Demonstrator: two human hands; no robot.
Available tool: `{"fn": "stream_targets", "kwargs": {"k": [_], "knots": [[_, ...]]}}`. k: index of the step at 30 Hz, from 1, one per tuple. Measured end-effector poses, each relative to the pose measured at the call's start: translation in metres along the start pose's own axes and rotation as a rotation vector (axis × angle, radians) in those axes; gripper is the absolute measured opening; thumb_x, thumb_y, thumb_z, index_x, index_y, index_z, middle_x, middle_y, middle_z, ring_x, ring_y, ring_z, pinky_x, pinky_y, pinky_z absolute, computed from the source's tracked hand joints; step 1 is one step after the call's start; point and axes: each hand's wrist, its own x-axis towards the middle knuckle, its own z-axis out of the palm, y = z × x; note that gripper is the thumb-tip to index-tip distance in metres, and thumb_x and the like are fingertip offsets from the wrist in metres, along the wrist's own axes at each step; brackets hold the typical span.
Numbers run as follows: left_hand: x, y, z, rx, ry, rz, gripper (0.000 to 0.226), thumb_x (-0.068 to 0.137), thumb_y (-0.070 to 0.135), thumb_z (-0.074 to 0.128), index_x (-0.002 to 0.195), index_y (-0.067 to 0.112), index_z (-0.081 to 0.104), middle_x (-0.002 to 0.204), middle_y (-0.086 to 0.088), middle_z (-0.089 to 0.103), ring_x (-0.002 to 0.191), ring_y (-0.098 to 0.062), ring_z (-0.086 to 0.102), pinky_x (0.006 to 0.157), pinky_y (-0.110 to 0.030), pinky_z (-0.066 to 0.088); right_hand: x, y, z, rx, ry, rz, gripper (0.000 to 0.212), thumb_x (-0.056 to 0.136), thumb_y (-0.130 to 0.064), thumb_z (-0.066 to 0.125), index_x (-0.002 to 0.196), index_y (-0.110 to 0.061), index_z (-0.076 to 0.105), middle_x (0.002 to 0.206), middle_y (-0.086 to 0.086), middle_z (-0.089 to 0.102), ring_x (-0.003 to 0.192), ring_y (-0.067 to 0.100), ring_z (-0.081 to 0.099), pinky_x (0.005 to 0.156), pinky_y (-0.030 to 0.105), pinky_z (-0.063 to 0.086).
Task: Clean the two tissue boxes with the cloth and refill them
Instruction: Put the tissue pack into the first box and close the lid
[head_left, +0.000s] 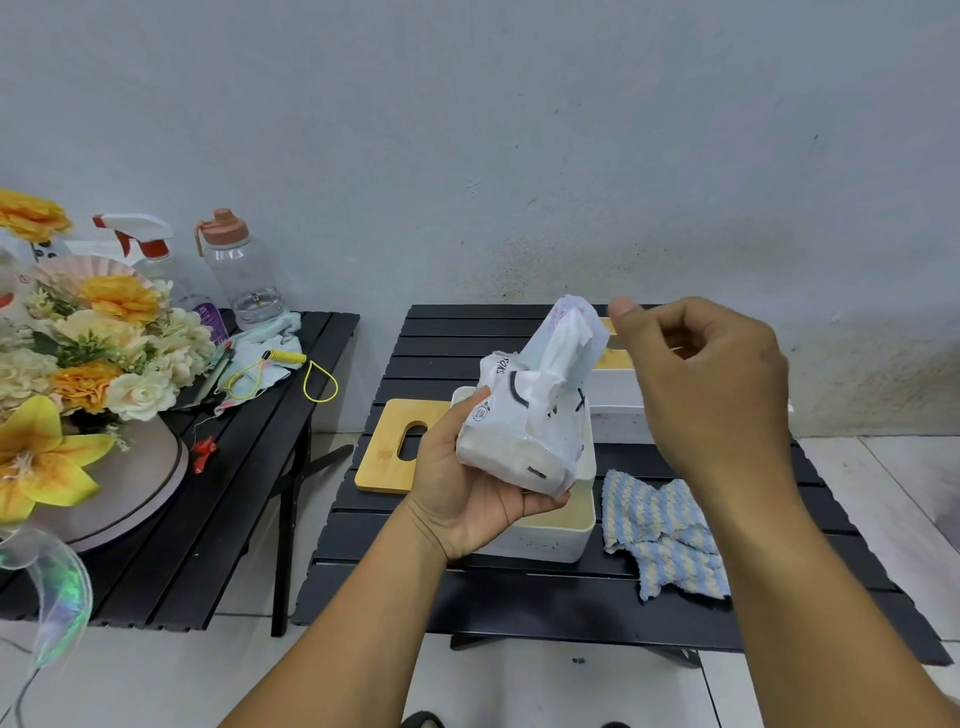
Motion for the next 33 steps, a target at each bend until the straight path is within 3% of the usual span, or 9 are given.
{"fn": "stream_targets", "kwargs": {"k": [4,8,13,18,21,23,26,29,33], "knots": [[0.002,-0.004,-0.002,-0.012,-0.013,0.022,0.053,0.097,0.045,0.050,0.139,0.013,0.060,0.129,-0.019,0.062,0.107,-0.036,0.065,0.088,-0.052,0.053,-0.006,-0.002,0.014,-0.024,-0.081,0.069,0.038,0.073,-0.063,0.073,0.078,-0.026,0.068,0.065,-0.013,0.067,0.072,0.003,0.064,0.071,0.033,0.053],[0.002,-0.006,-0.007,0.026,-0.046,0.034,0.061,0.081,0.039,0.075,0.136,0.013,0.066,0.133,-0.020,0.063,0.114,-0.039,0.064,0.101,-0.058,0.048,-0.006,0.005,0.022,-0.033,-0.123,0.105,0.030,0.073,-0.049,0.081,0.089,-0.031,0.062,0.065,-0.011,0.068,0.086,0.012,0.066,0.077,0.036,0.052],[0.003,-0.005,-0.006,0.080,-0.041,0.024,0.062,0.070,0.032,0.079,0.130,0.015,0.071,0.127,-0.016,0.067,0.111,-0.036,0.066,0.096,-0.050,0.051,-0.003,0.014,0.024,-0.056,-0.175,0.111,0.013,0.079,-0.027,0.076,0.087,-0.030,0.065,0.065,-0.008,0.069,0.073,0.010,0.067,0.070,0.034,0.055],[0.004,-0.004,-0.001,0.127,0.056,0.041,0.059,0.083,0.044,0.077,0.134,0.016,0.069,0.129,-0.014,0.069,0.118,-0.032,0.067,0.105,-0.048,0.051,-0.008,0.015,0.028,-0.116,-0.194,0.057,0.008,0.080,-0.026,0.075,0.082,-0.026,0.067,0.070,-0.010,0.066,0.072,0.010,0.063,0.068,0.034,0.054],[0.005,-0.004,0.001,0.231,0.163,0.073,0.088,0.069,0.044,0.093,0.145,0.019,0.057,0.134,-0.014,0.068,0.120,-0.031,0.068,0.103,-0.050,0.055,-0.012,0.015,0.032,-0.152,-0.191,0.013,0.008,0.081,-0.027,0.075,0.078,-0.025,0.067,0.070,-0.013,0.063,0.074,0.008,0.063,0.069,0.033,0.053],[0.006,-0.002,0.003,0.272,0.261,0.142,0.104,0.067,0.031,0.097,0.154,0.036,0.040,0.138,-0.007,0.067,0.119,-0.029,0.070,0.093,-0.048,0.060,-0.013,0.015,0.033,-0.161,-0.214,0.004,0.007,0.081,-0.026,0.074,0.078,-0.026,0.068,0.069,-0.014,0.062,0.073,0.007,0.062,0.068,0.031,0.052],[0.005,0.001,0.009,0.340,0.307,0.252,0.084,0.076,0.022,0.084,0.146,0.046,0.044,0.134,-0.004,0.069,0.112,-0.028,0.073,0.085,-0.045,0.063,-0.013,0.015,0.033,-0.162,-0.231,-0.010,0.007,0.081,-0.025,0.074,0.076,-0.026,0.069,0.067,-0.014,0.062,0.071,0.005,0.061,0.065,0.029,0.050],[0.005,0.002,0.013,0.386,0.374,0.311,0.051,0.076,0.021,0.081,0.124,0.028,0.067,0.123,-0.015,0.073,0.101,-0.031,0.074,0.085,-0.047,0.062,-0.013,0.017,0.035,-0.175,-0.255,-0.012,0.008,0.081,-0.026,0.074,0.075,-0.027,0.069,0.067,-0.011,0.064,0.069,0.007,0.061,0.062,0.027,0.049],[0.008,-0.001,0.011,0.486,0.513,0.358,0.025,0.090,0.017,0.077,0.110,0.003,0.072,0.113,-0.028,0.073,0.091,-0.034,0.072,0.084,-0.051,0.058,-0.013,0.022,0.038,-0.187,-0.274,-0.013,0.014,0.084,-0.031,0.073,0.071,-0.029,0.065,0.068,-0.009,0.065,0.068,0.009,0.060,0.059,0.024,0.045]]}}
